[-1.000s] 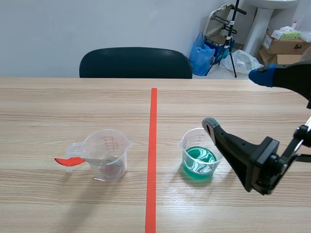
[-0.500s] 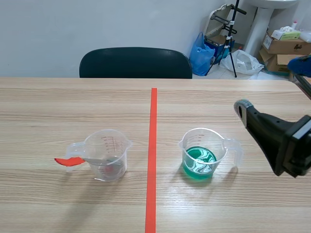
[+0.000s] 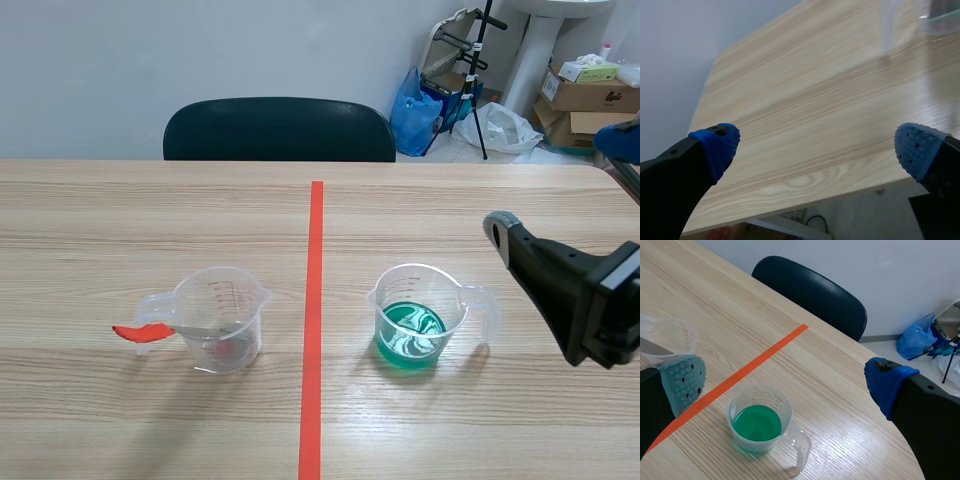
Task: Do the redox reaction experiment
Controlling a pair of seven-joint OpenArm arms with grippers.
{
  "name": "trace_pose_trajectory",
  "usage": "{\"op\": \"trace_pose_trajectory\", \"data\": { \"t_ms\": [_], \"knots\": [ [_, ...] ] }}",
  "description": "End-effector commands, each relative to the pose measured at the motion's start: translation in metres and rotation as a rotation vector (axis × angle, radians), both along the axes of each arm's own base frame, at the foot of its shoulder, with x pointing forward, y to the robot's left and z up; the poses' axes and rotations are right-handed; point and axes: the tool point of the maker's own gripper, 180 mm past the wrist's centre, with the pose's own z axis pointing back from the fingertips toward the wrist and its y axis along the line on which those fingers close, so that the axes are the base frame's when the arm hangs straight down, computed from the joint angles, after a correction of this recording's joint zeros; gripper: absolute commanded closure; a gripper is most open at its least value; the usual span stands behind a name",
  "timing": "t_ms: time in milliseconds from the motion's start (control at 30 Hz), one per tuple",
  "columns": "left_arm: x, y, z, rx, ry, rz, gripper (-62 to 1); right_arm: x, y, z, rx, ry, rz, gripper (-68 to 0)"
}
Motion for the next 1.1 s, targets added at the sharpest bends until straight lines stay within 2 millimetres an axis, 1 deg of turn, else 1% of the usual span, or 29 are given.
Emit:
{"op": "trace_pose_trajectory", "data": {
  "t_ms": [0,167,267,367,433,567,700,900,967,1067],
  "knots": [
    [0.003,0.004,0.007,0.012,-0.018,0.002,-62.3,0.002,0.001,0.007,0.014,-0.021,0.005,-67.9],
    [0.010,0.004,0.009,-0.008,-0.017,-0.029,-62.3,0.002,0.001,0.006,0.012,-0.018,0.004,-67.9],
    [0.013,0.000,0.007,-0.050,-0.002,-0.074,-62.3,0.002,0.001,0.006,0.013,-0.019,0.004,-67.9],
    [0.016,0.002,0.009,-0.090,-0.007,-0.078,-62.3,0.002,0.001,0.006,0.012,-0.018,0.004,-67.9],
    [0.018,0.000,0.011,-0.129,-0.010,-0.095,-62.3,0.002,0.001,0.006,0.013,-0.019,0.004,-67.9],
    [0.020,-0.015,0.010,-0.225,0.002,-0.146,-62.3,0.002,0.001,0.006,0.013,-0.019,0.004,-67.9],
    [0.021,-0.029,0.008,-0.264,0.007,-0.173,-62.3,0.002,0.001,0.006,0.013,-0.019,0.004,-67.9],
    [0.017,-0.051,-0.004,-0.305,0.060,-0.222,-62.3,0.002,0.001,0.006,0.013,-0.019,0.004,-67.9],
    [0.016,-0.056,-0.006,-0.317,0.069,-0.229,-62.3,0.002,0.001,0.006,0.013,-0.019,0.004,-67.9],
    [0.016,-0.056,-0.006,-0.317,0.068,-0.230,-62.3,0.002,0.001,0.006,0.013,-0.019,0.004,-67.9]
  ]
}}
